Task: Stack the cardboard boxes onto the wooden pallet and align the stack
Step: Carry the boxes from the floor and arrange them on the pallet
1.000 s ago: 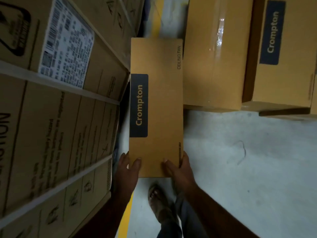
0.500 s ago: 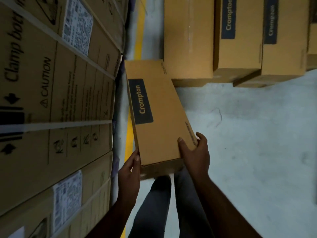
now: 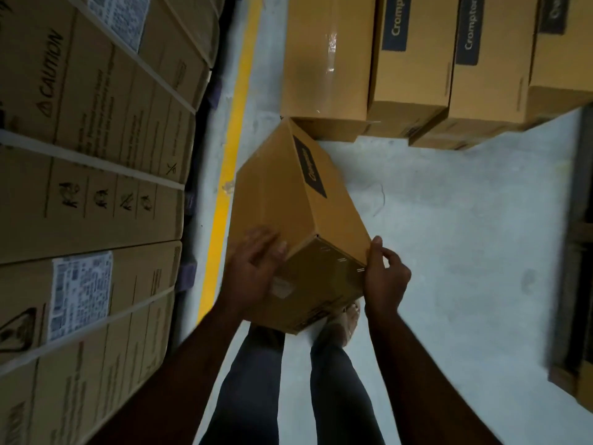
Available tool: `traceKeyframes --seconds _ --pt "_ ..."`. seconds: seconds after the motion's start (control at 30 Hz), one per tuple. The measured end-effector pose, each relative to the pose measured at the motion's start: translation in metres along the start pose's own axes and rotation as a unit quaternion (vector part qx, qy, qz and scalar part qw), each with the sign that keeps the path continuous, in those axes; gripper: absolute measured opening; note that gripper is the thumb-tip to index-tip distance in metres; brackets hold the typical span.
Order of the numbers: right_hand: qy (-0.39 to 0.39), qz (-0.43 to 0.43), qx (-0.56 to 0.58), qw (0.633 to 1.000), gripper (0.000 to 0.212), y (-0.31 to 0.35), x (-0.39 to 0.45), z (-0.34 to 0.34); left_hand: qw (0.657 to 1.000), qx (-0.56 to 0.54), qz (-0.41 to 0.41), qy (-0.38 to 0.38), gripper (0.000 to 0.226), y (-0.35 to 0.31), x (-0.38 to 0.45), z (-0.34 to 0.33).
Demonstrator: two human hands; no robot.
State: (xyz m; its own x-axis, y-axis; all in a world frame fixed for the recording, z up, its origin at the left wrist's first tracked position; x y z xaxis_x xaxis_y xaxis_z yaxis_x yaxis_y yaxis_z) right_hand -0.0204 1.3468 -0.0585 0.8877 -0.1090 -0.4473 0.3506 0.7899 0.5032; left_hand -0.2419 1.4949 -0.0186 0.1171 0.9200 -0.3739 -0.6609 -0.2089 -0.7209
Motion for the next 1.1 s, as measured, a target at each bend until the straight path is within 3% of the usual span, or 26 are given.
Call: traceKeyframes --seconds 0.07,0.1,0.17,0.23,0.3,0.33,0.47,0.53,0.7,0.8,0.9,1.1 --pt "-0.012 -0.013 -0.039 0.999 0.071 0.002 0.012 -0.001 0.975 0.11 0.161 -0.103 0.083 0.031 0.001 0.012" --pt "0.001 -0.006 -0.056 0.998 0.076 0.005 0.015 -0.001 0.95 0.112 0.268 -0.117 0.102 0.048 -0.008 0.018" --pt "0.075 0.05 -0.093 0.992 0.072 0.014 0.021 -0.006 0.899 0.011 0.434 -0.058 0.122 0.073 -0.027 0.014" --pt "0.188 0.186 -0.19 0.945 0.063 0.027 0.028 -0.014 0.875 -0.084 0.477 0.0 0.116 0.083 -0.032 0.006" --pt "0.287 0.272 -0.231 0.889 0.058 0.043 0.028 -0.02 0.881 -0.109 0.461 0.0 0.108 0.089 -0.028 0.004" --pt "0.333 0.266 -0.211 0.879 0.062 0.052 0.025 -0.022 0.884 -0.116 0.454 0.006 0.106 0.09 -0.026 0.003" --pt "0.452 0.163 -0.154 0.863 0.123 0.078 0.001 -0.026 0.895 -0.129 0.425 0.038 0.109 0.078 -0.017 0.001" --pt "0.485 0.115 -0.123 0.858 0.123 0.076 -0.003 -0.019 0.909 -0.103 0.404 0.015 0.105 0.069 -0.015 0.003" --pt "0.489 0.051 -0.082 0.867 0.094 0.046 0.007 0.046 0.944 -0.056 0.321 -0.051 0.077 0.022 -0.054 0.015" --pt "0.445 0.029 -0.048 0.894 0.096 0.034 0.002 0.108 0.958 -0.049 0.274 -0.075 0.075 -0.012 -0.095 0.023" --pt "0.402 0.066 -0.017 0.913 0.105 0.027 -0.012 0.181 0.968 -0.07 0.238 -0.046 0.079 -0.051 -0.138 0.027" --pt "0.389 0.136 0.004 0.911 0.095 -0.002 -0.046 0.315 0.987 -0.09 0.134 0.016 0.081 -0.115 -0.217 0.042"
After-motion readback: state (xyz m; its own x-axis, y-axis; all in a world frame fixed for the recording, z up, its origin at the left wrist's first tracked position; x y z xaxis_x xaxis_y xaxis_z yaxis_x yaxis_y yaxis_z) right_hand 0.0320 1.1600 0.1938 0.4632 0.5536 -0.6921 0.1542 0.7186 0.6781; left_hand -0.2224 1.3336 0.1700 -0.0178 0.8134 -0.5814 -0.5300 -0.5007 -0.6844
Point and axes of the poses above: each hand's wrist, its own x-axis towards the middle knuckle, its own z-axis out of the back of the hand, y = z × x, the point moved 4 cm from there along x, towards the middle knuckle, and after that the axes turned 15 degrees about -y, right-handed, at the moved point
